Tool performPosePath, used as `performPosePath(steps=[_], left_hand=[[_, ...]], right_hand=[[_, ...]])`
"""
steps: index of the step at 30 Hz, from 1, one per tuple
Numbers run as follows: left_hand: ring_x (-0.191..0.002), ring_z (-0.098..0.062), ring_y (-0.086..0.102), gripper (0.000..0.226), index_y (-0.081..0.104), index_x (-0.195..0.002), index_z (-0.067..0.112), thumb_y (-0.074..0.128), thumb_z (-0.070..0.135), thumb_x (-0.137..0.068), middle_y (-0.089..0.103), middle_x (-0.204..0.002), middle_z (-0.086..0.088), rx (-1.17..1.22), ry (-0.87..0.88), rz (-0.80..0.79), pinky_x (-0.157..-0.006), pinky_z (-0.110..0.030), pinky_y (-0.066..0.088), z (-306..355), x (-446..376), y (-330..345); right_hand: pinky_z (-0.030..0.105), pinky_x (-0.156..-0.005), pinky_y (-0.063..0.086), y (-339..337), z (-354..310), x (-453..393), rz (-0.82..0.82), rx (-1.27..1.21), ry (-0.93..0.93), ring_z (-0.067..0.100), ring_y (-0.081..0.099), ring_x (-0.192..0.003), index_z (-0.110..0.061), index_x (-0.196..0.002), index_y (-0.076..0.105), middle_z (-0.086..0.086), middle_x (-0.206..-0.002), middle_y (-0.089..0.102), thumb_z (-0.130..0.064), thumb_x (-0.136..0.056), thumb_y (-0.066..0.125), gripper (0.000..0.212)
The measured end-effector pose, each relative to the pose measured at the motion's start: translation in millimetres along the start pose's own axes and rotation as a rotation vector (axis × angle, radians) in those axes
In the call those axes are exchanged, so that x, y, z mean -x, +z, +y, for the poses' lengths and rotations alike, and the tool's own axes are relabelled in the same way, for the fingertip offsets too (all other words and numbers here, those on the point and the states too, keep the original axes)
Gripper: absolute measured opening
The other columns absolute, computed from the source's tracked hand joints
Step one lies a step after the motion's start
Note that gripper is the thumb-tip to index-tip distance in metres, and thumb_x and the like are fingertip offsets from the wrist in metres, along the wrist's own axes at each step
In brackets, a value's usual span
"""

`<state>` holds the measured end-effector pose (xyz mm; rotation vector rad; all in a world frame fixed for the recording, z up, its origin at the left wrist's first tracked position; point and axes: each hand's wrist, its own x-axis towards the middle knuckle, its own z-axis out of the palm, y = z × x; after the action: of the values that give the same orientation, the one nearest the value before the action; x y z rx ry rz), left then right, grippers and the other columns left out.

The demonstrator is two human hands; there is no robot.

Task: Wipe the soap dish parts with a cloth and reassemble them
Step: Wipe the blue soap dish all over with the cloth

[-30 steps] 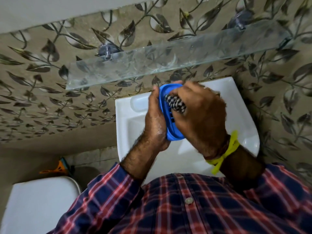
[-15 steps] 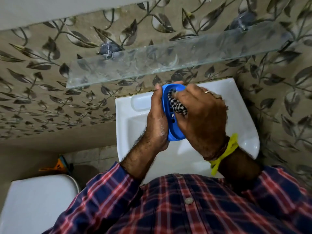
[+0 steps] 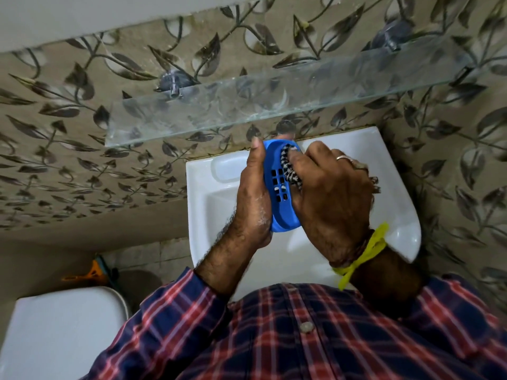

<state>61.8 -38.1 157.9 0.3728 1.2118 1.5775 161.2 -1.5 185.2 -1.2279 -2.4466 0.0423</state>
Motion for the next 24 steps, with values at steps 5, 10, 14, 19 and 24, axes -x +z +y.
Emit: performPosePath(steps=[5, 10, 14, 19, 24], left_hand=[[-0.083, -0.022, 0.072, 0.062, 0.073, -0.117, 0.025, 0.030, 0.066, -0.099, 0.075, -0.094, -0.005, -0.058, 0.010, 0.055, -0.072, -0.037, 0.060, 2.6, 0.0, -4.2], [-0.090, -0.029, 0.074, 0.061, 0.075, -0.113, 0.026, 0.033, 0.068, -0.096, 0.076, -0.102, -0.012, -0.071, 0.043, 0.067, -0.086, -0.047, 0.060, 1.7, 3.1, 6.7], [-0.117, -0.039, 0.067, 0.067, 0.070, -0.124, 0.019, 0.033, 0.068, -0.097, 0.073, -0.121, -0.017, -0.058, 0.025, 0.128, -0.104, -0.057, 0.051, 1.4, 6.1, 9.2], [-0.104, -0.028, 0.074, 0.056, 0.078, -0.103, 0.033, 0.035, 0.067, -0.096, 0.079, -0.107, -0.005, -0.097, 0.073, 0.137, -0.098, -0.051, 0.056, 1.3, 5.1, 6.0], [-0.087, -0.023, 0.072, 0.050, 0.080, -0.096, 0.030, 0.040, 0.062, -0.094, 0.077, -0.092, -0.003, -0.071, 0.125, 0.145, -0.089, -0.044, 0.056, 7.7, 0.2, 4.8]], right_hand=[[0.036, -0.074, 0.052, -5.9, 13.1, -2.0, -0.112, -0.353, 0.036, 0.027, 0.061, -0.088, -0.011, -0.121, 0.066, 0.008, -0.099, 0.060, -0.013, -0.082, 0.069, 0.039], [0.045, -0.074, 0.054, -8.7, 6.2, -7.8, 0.074, -0.192, 0.038, 0.034, 0.063, -0.090, -0.006, -0.121, 0.066, 0.014, -0.102, 0.064, -0.012, -0.085, 0.065, 0.036], [0.048, -0.088, 0.046, -0.3, -1.7, -2.4, -0.098, 0.014, -0.063, 0.036, 0.058, -0.111, -0.005, -0.141, 0.047, 0.016, -0.128, 0.057, -0.015, -0.096, 0.047, 0.045], [0.049, -0.089, 0.042, 1.0, 1.5, 0.5, -0.170, 0.083, -0.134, 0.037, 0.053, -0.114, -0.008, -0.147, 0.038, 0.017, -0.135, 0.051, -0.016, -0.094, 0.050, 0.055], [0.047, -0.083, 0.047, -1.0, 12.6, -5.3, -0.193, -0.098, -0.124, 0.032, 0.057, -0.101, -0.015, -0.134, 0.056, 0.009, -0.113, 0.057, -0.014, -0.088, 0.059, 0.047]])
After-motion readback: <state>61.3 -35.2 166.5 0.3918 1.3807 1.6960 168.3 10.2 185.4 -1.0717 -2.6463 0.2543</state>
